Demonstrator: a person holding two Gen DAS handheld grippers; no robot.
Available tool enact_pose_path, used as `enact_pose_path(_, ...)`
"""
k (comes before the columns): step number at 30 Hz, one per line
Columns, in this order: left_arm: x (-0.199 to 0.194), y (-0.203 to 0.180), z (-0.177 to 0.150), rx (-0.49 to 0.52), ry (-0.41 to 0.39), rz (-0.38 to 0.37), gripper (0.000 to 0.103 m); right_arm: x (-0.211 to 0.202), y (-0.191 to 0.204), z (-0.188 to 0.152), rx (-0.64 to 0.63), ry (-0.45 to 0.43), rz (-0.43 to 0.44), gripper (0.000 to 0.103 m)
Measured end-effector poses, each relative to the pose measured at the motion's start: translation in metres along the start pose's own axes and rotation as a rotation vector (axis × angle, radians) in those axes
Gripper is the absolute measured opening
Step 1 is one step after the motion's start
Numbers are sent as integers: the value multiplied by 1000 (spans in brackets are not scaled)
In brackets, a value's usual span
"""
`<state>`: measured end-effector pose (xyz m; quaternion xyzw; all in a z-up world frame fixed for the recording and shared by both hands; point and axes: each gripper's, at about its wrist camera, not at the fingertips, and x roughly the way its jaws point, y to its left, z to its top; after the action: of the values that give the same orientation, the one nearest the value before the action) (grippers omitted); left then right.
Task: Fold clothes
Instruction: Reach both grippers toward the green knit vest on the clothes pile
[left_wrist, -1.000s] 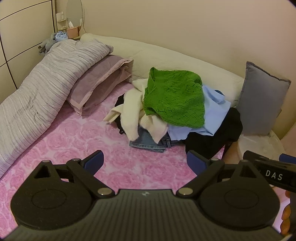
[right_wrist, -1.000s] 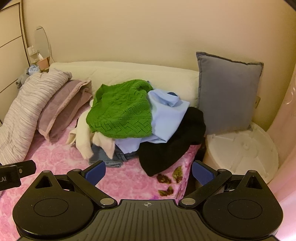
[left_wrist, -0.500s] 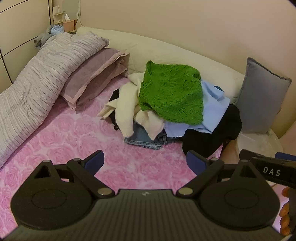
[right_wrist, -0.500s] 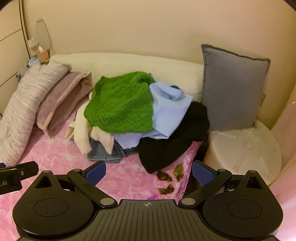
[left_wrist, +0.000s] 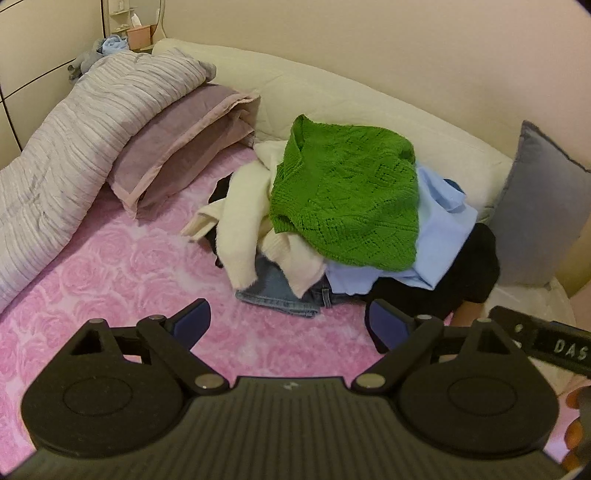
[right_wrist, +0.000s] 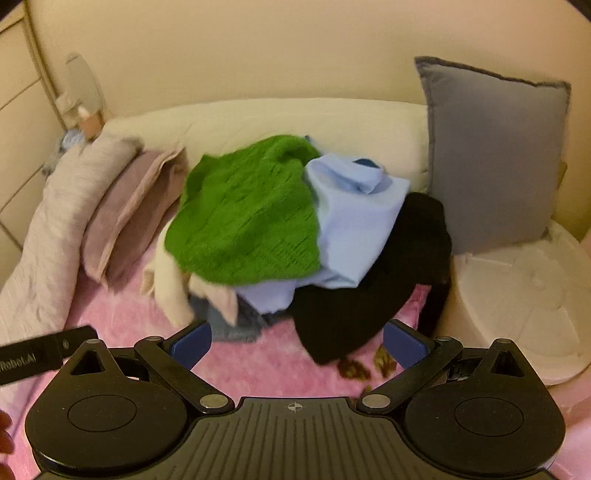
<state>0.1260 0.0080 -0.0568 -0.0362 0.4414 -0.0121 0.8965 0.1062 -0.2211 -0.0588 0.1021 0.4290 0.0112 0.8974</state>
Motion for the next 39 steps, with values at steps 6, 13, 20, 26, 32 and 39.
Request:
enact_pose_path(6, 43, 5, 16, -69, 70, -60, 85, 46, -16, 16, -33, 88, -20, 102)
enact_pose_path(13, 88, 1, 37, -90, 96, -47, 83, 93, -23, 41, -38, 177, 29, 100)
enact_pose_path(20, 132, 5, 59, -164, 112, -83, 83, 140, -30, 69, -29, 197, 72, 86)
enact_pose_path(26, 174, 10, 77, -234, 114, -103, 83, 187, -30, 92, -6, 188, 114, 86)
enact_pose_path(32, 219, 22, 92, -325, 139, -126, 83, 234, -31, 107, 32, 166, 137, 86)
enact_pose_path(39, 264, 29, 94, -399, 181, -160, 63, 276, -40, 108, 137, 163, 199, 86)
